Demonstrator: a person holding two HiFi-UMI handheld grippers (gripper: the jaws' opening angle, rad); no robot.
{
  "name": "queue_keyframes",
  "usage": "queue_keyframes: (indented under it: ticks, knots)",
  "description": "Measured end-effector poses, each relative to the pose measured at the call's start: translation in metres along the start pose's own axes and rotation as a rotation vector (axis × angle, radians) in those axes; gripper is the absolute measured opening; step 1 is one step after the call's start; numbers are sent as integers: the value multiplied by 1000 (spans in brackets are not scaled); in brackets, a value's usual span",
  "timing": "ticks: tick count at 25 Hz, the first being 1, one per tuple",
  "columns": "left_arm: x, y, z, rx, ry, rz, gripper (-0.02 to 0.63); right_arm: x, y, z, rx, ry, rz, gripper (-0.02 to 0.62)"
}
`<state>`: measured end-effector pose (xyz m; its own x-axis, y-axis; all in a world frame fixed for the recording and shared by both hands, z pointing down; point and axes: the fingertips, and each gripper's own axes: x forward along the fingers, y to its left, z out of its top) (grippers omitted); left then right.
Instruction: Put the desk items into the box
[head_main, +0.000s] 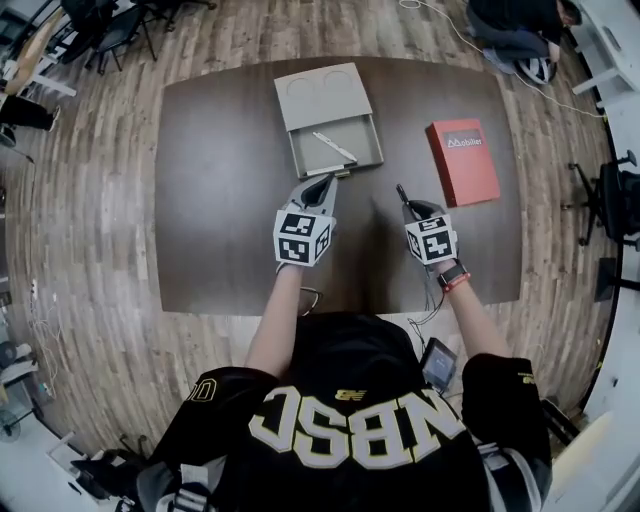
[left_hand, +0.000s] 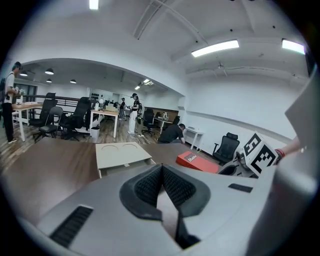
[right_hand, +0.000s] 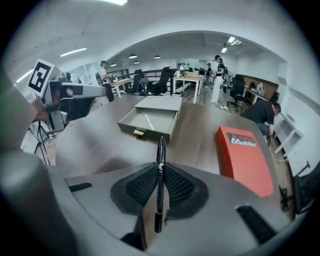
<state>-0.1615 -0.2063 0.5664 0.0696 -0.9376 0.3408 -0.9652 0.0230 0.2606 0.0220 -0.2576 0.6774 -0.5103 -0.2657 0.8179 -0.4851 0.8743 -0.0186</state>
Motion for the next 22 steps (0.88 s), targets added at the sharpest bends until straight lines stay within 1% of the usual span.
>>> queue_keyframes:
  ticks: [6, 14, 18, 22]
  knots:
    - [-7, 33, 11, -27, -23, 67, 15, 29, 14, 42, -173, 9, 80, 49]
    - [-5, 62, 3, -70, -14, 129, 15, 69, 34, 99, -412, 10, 177, 49]
    - [-4, 73, -2, -89, -9, 153, 15, 87, 46, 127, -510, -3, 212, 49]
    - [0, 83, -7, -103, -3, 172, 15, 109, 62, 141, -590, 3, 257, 49]
